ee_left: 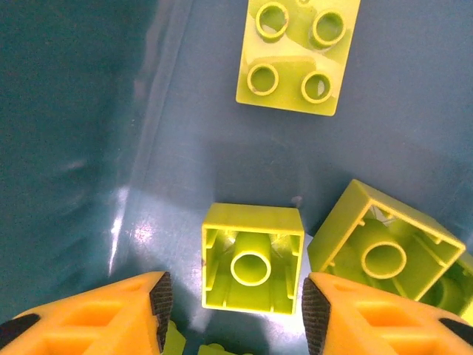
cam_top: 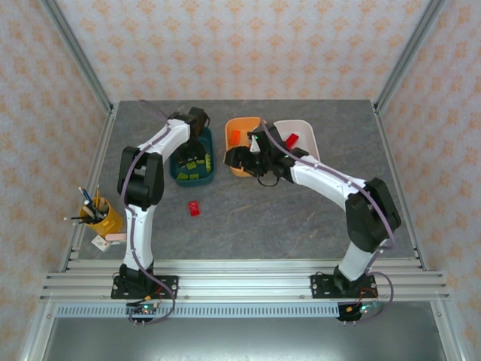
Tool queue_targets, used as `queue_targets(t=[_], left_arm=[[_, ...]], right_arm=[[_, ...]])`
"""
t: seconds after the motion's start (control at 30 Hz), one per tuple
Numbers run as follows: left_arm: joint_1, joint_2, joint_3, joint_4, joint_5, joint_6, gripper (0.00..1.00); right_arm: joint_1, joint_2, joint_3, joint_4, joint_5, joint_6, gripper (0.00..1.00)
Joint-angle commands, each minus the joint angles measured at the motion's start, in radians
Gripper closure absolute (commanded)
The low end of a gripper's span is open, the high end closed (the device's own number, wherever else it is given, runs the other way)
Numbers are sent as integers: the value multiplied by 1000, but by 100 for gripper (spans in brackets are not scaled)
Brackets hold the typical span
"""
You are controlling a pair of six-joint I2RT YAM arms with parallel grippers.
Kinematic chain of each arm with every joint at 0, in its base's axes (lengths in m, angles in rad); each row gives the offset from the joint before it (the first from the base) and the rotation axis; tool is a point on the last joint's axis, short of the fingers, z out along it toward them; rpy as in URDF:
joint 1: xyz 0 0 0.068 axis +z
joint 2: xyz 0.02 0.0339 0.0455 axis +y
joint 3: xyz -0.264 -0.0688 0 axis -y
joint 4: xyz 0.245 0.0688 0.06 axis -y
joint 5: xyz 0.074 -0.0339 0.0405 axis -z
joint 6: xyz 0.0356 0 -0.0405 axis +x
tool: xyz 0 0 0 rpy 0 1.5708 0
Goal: Sort the legos into containers by color
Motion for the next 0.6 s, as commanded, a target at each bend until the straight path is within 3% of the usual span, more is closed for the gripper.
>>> queue_targets(t=[0.0, 0.2, 0.37, 0.57], left_arm=[[2, -129, -14, -31, -7, 3, 45], [-4, -410, -166, -23, -26, -72, 35], [-11, -757, -453, -15, -69, -187, 28], [-29, -1164, -738, -83, -72, -269, 27]], right_arm=[[43, -4, 57, -89, 59, -112, 35], [206, 60, 126, -271, 206, -286, 36], [338, 158, 191, -318, 332, -264, 32], [438, 307, 326, -374, 425, -202, 25]])
